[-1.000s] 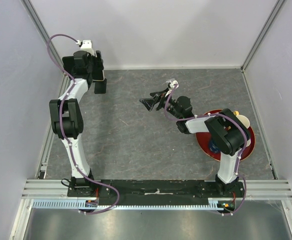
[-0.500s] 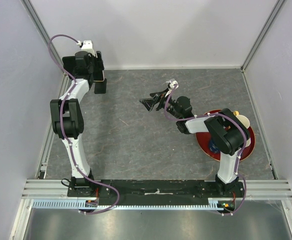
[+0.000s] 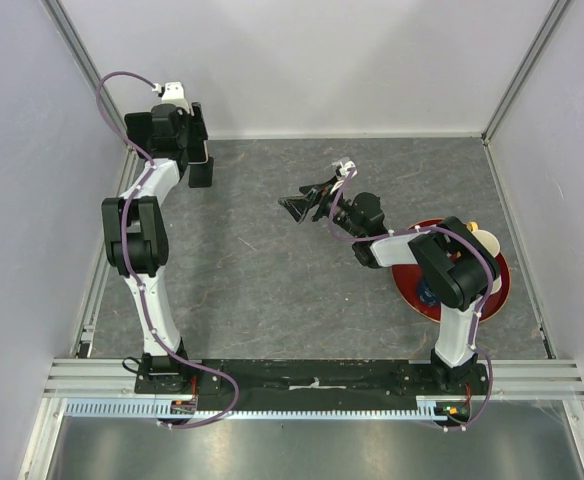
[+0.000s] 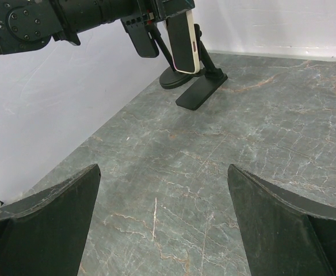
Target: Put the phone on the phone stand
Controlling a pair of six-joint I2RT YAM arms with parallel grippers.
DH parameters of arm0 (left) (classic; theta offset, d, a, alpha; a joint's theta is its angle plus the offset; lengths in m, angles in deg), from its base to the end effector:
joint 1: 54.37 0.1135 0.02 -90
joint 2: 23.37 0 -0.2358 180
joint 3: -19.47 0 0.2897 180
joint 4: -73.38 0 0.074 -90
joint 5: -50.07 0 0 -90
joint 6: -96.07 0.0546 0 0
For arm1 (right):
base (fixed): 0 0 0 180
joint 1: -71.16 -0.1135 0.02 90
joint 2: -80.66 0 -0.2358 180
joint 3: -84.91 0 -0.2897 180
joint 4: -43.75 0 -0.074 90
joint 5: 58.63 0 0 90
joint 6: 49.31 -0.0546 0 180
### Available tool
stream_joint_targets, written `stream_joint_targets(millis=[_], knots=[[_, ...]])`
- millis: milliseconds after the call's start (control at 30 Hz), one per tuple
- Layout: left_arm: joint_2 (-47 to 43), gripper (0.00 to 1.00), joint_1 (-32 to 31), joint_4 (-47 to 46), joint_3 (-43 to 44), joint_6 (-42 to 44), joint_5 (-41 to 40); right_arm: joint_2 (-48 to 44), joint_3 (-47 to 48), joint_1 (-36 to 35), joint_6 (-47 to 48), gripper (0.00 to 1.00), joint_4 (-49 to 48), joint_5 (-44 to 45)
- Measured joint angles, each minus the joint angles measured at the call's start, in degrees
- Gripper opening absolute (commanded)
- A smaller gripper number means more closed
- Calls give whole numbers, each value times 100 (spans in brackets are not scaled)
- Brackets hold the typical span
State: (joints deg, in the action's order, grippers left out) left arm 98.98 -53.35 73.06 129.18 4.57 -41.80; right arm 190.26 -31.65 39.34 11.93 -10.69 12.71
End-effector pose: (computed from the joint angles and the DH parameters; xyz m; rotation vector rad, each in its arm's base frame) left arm 0.5543 0.0117 0.2219 -0.0627 1.7847 0.0231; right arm 0.3512 0.2385 0.1448 -0.3253 1.4940 1.0890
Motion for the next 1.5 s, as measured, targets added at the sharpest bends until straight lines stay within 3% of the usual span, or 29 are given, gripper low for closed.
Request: stream_joint_targets(millis=[200,500,967,1067,1200,1500], knots=[[70,6,-24,-103,0,-79,-155,2,2,0,-4,98,-2,-2],[107,38,-24,-114,33,-136,-201,26,11,2,-20,98,-44,-22],[275,57,-22,-55,258,-127,-162,74,11,9,-61,98,-85,-59],[275,65,-22,-52,258,-125,-162,74,11,13,-63,98,-87,-59],[275,89,-22,-50,258,-125,-160,74,11,17,-66,98,-87,-59],[267,93,-17,72,162,-195,-101,74,11,22,-90,98,-83,-50]])
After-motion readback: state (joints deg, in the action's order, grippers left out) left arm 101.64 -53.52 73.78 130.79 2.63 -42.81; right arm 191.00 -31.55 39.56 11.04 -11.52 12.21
